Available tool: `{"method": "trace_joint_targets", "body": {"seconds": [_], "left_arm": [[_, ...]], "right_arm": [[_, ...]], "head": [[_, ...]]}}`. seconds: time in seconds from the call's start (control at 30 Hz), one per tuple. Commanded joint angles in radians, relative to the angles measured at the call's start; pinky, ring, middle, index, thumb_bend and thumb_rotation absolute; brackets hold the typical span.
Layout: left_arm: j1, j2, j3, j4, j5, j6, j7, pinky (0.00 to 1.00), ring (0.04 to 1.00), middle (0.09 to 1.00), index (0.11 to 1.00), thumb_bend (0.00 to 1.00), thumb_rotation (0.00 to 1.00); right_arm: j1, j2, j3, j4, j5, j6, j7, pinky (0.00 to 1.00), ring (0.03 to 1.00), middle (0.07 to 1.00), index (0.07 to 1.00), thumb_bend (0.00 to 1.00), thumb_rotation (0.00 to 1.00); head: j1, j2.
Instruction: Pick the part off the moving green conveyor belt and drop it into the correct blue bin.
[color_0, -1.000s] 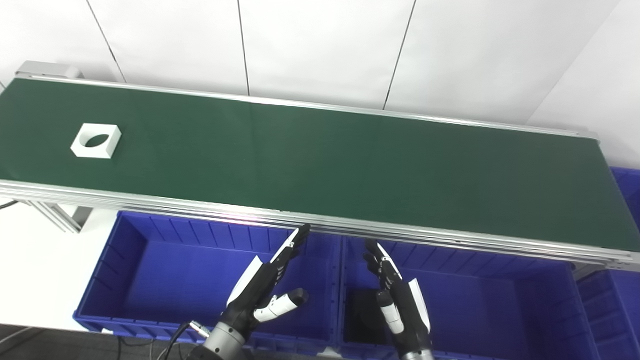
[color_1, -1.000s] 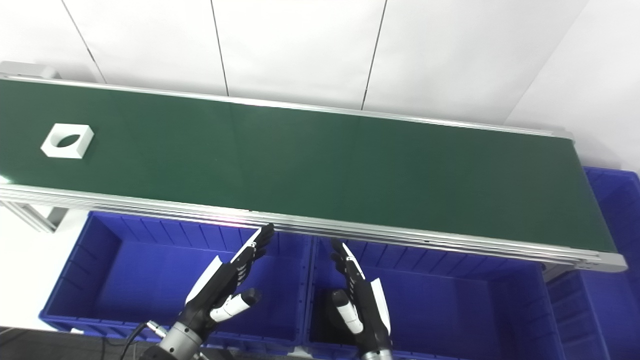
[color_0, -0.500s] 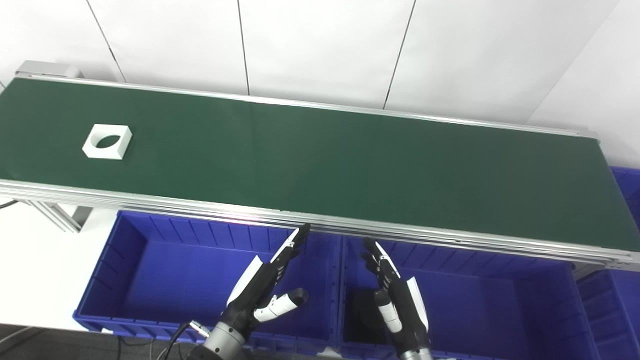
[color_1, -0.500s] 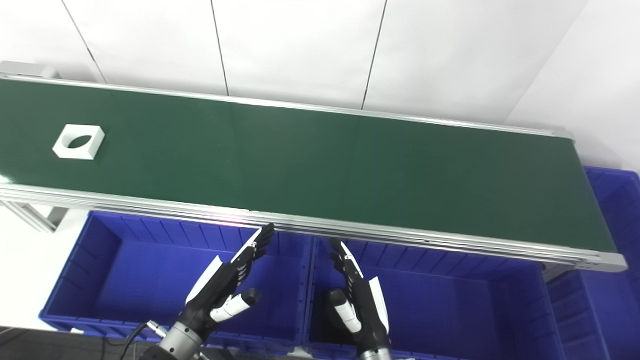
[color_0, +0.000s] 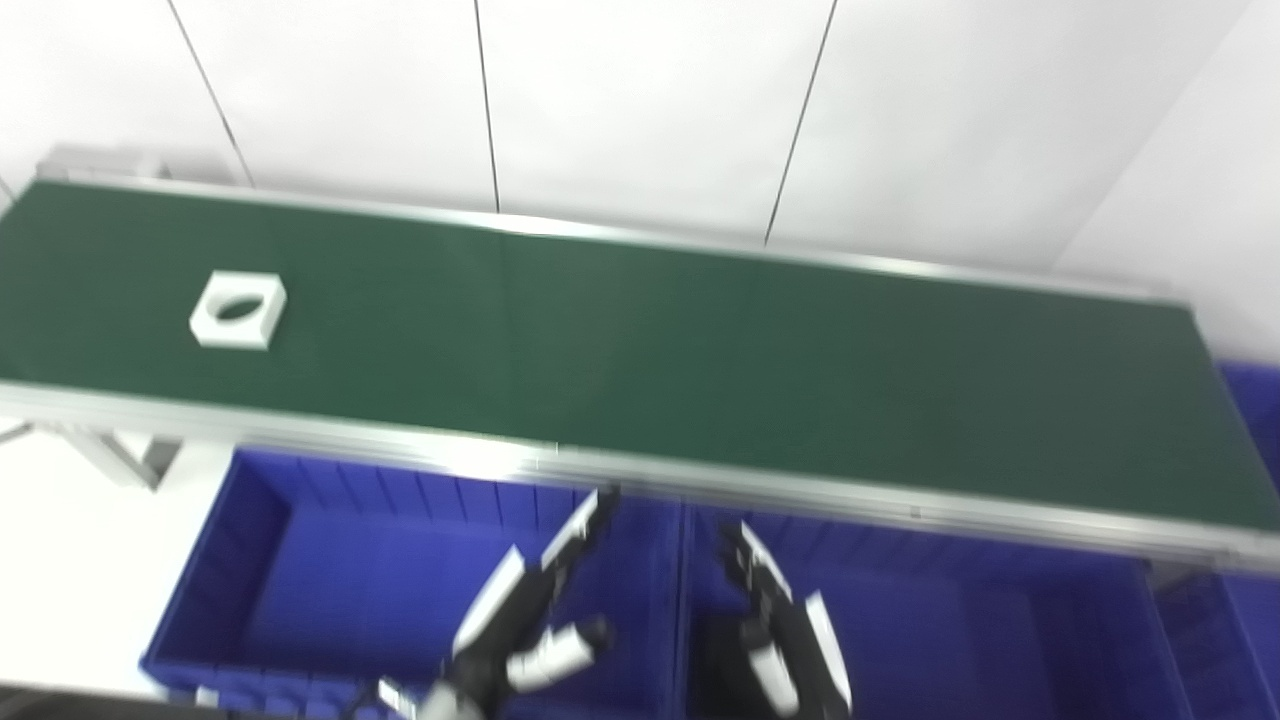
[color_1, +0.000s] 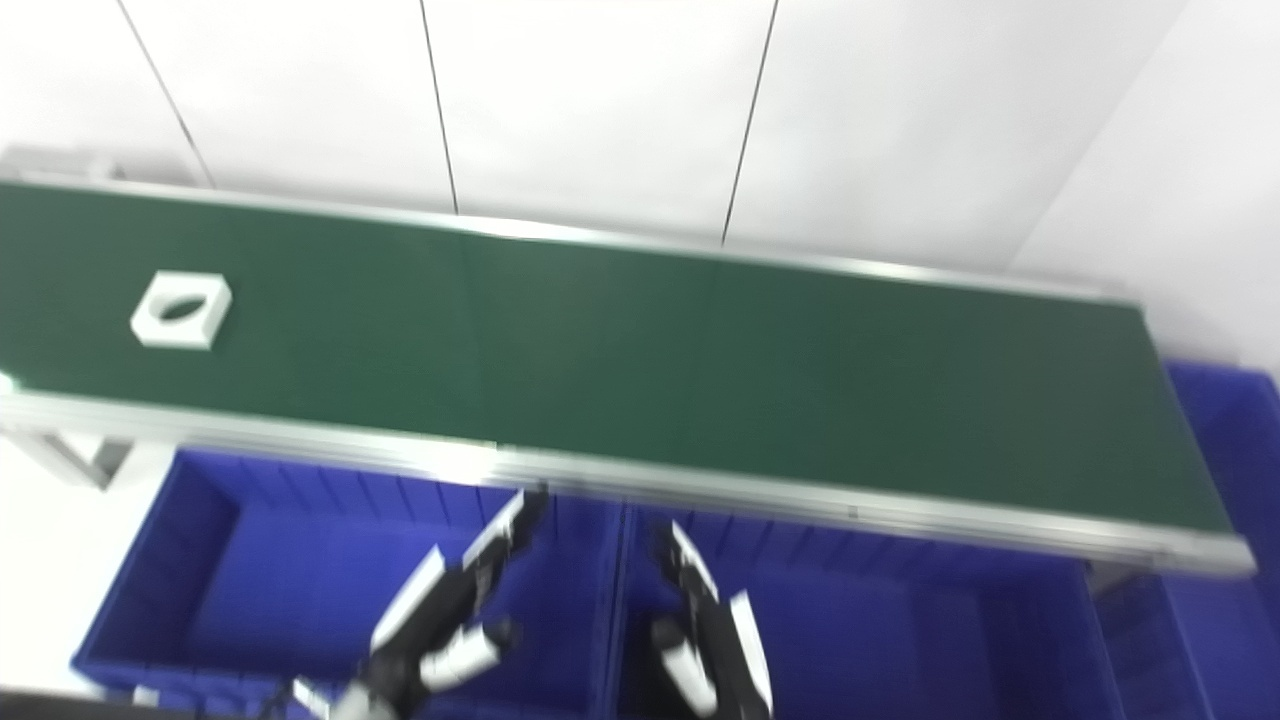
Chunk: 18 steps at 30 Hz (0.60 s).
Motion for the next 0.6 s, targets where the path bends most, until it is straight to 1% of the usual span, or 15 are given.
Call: {"method": "trace_joint_targets", "body": {"seconds": [0.0,0.2,0.37,0.5,0.57], "left_arm": [[-0.024,-0.011,-0.003,-0.008,0.002,-0.045,0.012,1.00,1.000,1.000,1.000,0.79,0.84],[-0.029,-0.013,-0.002,0.011,0.004,-0.057,0.016,1.00,1.000,1.000,1.000,0.81,0.83],[-0.029,-0.010,-0.003,0.013,0.007,-0.062,0.018,1.00,1.000,1.000,1.000,0.80,0.83],[-0.030,-0.014,-0.004,0.021,0.015,-0.069,0.021,1.00,1.000,1.000,1.000,0.80,0.83],[-0.028,-0.016,-0.005,0.019,0.022,-0.068,0.022,1.00,1.000,1.000,1.000,0.80,0.83]], "right_arm": [[-0.012,0.003,0.007,-0.010,0.006,-0.058,-0.026,0.91,0.905,0.943,0.921,0.91,1.00],[-0.019,-0.006,0.022,-0.001,0.007,-0.059,-0.046,0.90,0.904,0.941,0.916,0.90,1.00],[-0.021,-0.016,0.034,0.003,0.010,-0.058,-0.055,0.90,0.906,0.946,0.920,0.90,1.00],[-0.024,-0.024,0.042,0.006,0.011,-0.058,-0.063,0.90,0.906,0.947,0.919,0.90,1.00],[-0.023,-0.028,0.045,0.006,0.019,-0.058,-0.064,0.91,0.909,0.950,0.922,0.90,1.00]], "head": [[0.001,-0.008],[0.003,-0.019],[0.003,-0.019],[0.014,-0.026],[0.031,-0.041]]}}
